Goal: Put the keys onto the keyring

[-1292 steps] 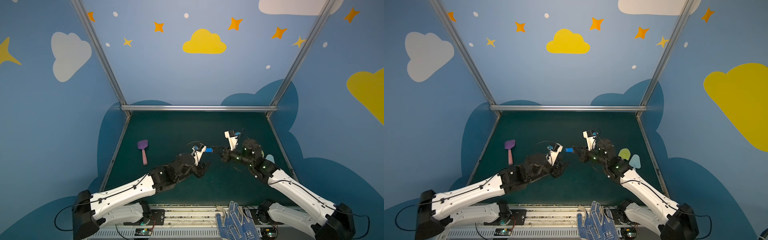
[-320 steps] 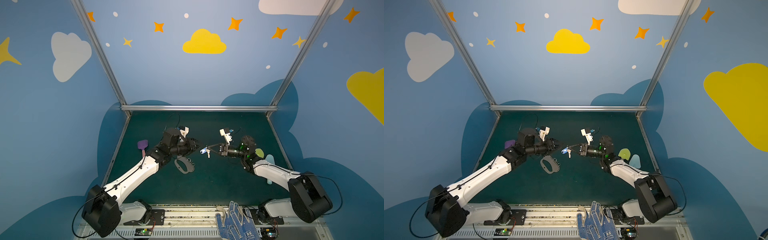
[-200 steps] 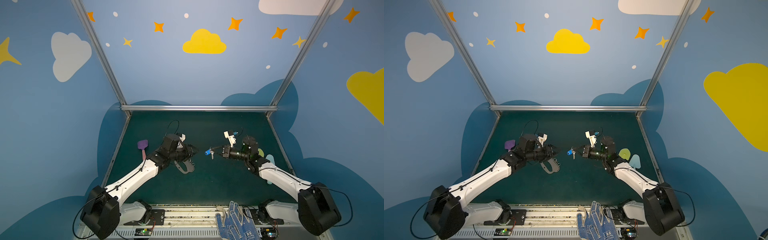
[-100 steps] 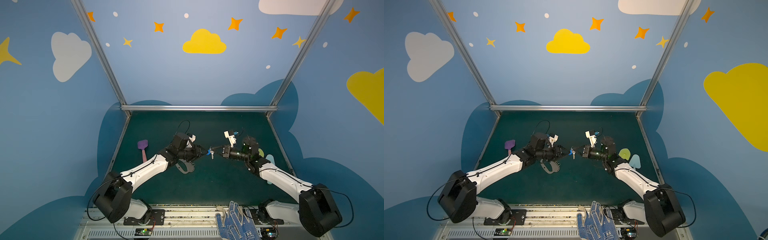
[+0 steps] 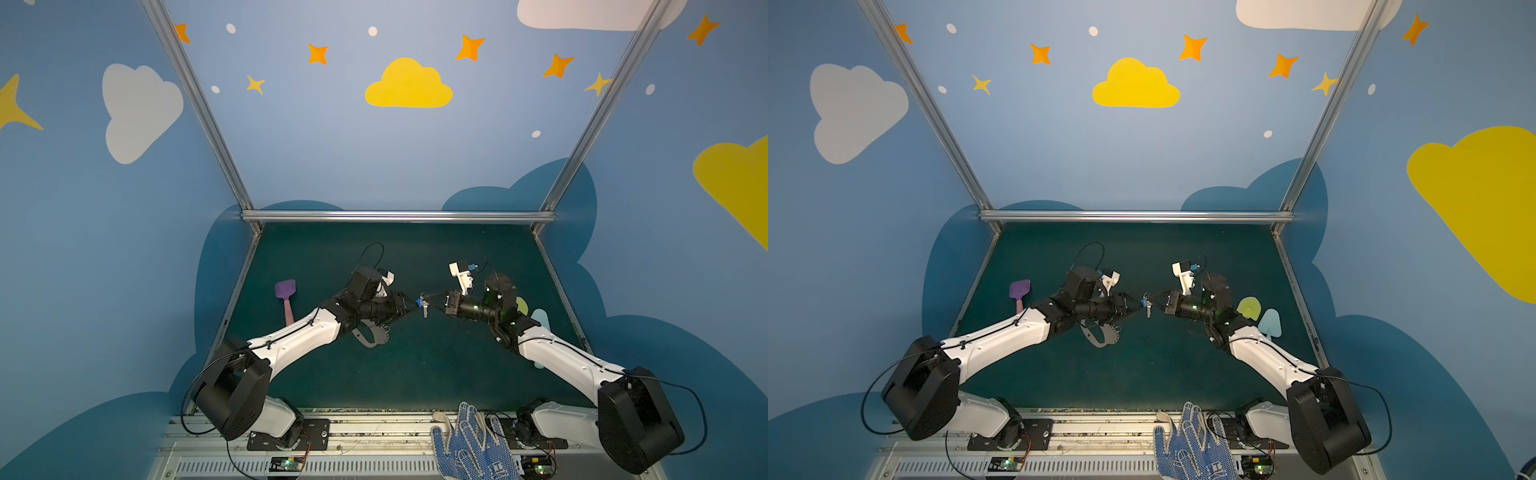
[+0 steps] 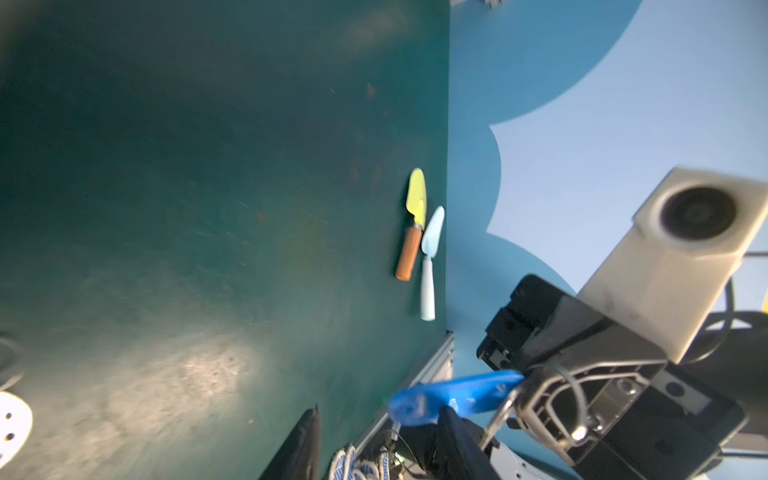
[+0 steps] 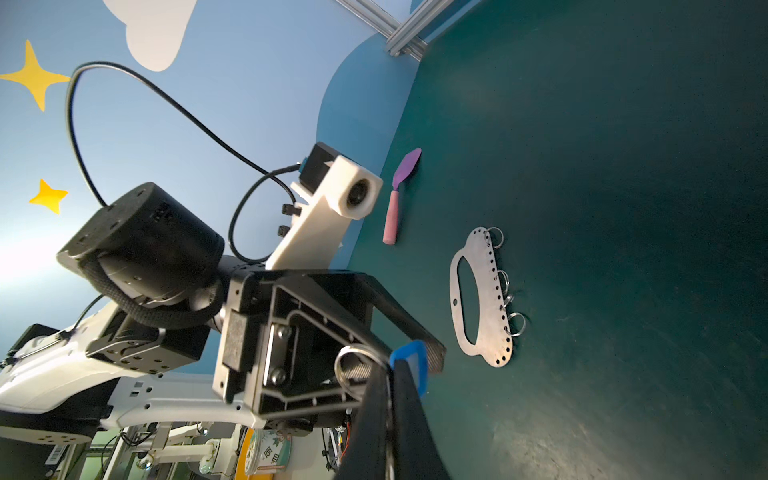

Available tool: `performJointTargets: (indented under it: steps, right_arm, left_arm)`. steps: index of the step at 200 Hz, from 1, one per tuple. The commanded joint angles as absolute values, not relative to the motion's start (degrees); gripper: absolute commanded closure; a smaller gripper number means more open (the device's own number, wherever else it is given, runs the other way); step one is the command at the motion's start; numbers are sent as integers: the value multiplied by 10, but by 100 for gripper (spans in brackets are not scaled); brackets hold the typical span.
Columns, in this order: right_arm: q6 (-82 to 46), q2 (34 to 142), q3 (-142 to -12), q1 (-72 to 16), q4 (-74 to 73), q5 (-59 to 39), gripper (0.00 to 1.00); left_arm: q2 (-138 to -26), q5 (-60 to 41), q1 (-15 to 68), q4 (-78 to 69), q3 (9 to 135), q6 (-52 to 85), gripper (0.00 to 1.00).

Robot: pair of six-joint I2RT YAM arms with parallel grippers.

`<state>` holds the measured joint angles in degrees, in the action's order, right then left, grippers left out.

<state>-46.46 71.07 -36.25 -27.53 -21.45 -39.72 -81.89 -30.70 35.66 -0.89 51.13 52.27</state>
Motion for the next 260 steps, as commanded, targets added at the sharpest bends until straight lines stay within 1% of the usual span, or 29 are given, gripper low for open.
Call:
performJointTargets:
  steps: [1, 28, 55, 81, 111, 123, 127, 187, 223, 246, 254, 260]
  right_arm:
    - [-436, 688, -356, -268, -182, -386, 100]
    - [-415, 678, -347, -259, -153, -374, 100]
    - [-396, 665, -337, -255, -126, -357, 100]
    - [-382, 655, -327, -251, -106, -339, 100]
    - [-381, 645, -315, -249, -106, -331, 100]
    - [-382, 643, -311, -248, -107, -330, 100]
    - [-381, 642, -310, -248, -106, -329, 100]
    - [-386, 640, -299, -247, -118, -329, 100]
    - [-387, 637, -298, -246, -118, -332, 100]
    - [-392, 633, -294, -245, -122, -333, 100]
    - [-393, 633, -293, -244, -125, -333, 100]
    - [-394, 632, -293, -245, -125, -333, 100]
  left_arm:
    - [-775, -246, 334, 49, 495, 502, 50]
    - [-747, -192, 323, 108, 477, 492, 49]
    - [-756, -149, 319, 159, 472, 496, 49]
    - [-801, -165, 321, 173, 482, 482, 50]
    - [-864, -127, 336, 205, 513, 459, 50]
    - [-887, -126, 341, 218, 528, 454, 51]
    - [-893, -106, 343, 222, 533, 452, 51]
    - [-988, -15, 376, 276, 611, 411, 50]
    - [-1040, 11, 382, 301, 652, 385, 59]
    - [-1059, 22, 385, 315, 670, 372, 69]
    - [-1063, 26, 385, 321, 676, 367, 74]
    - [-1064, 29, 384, 325, 678, 364, 77]
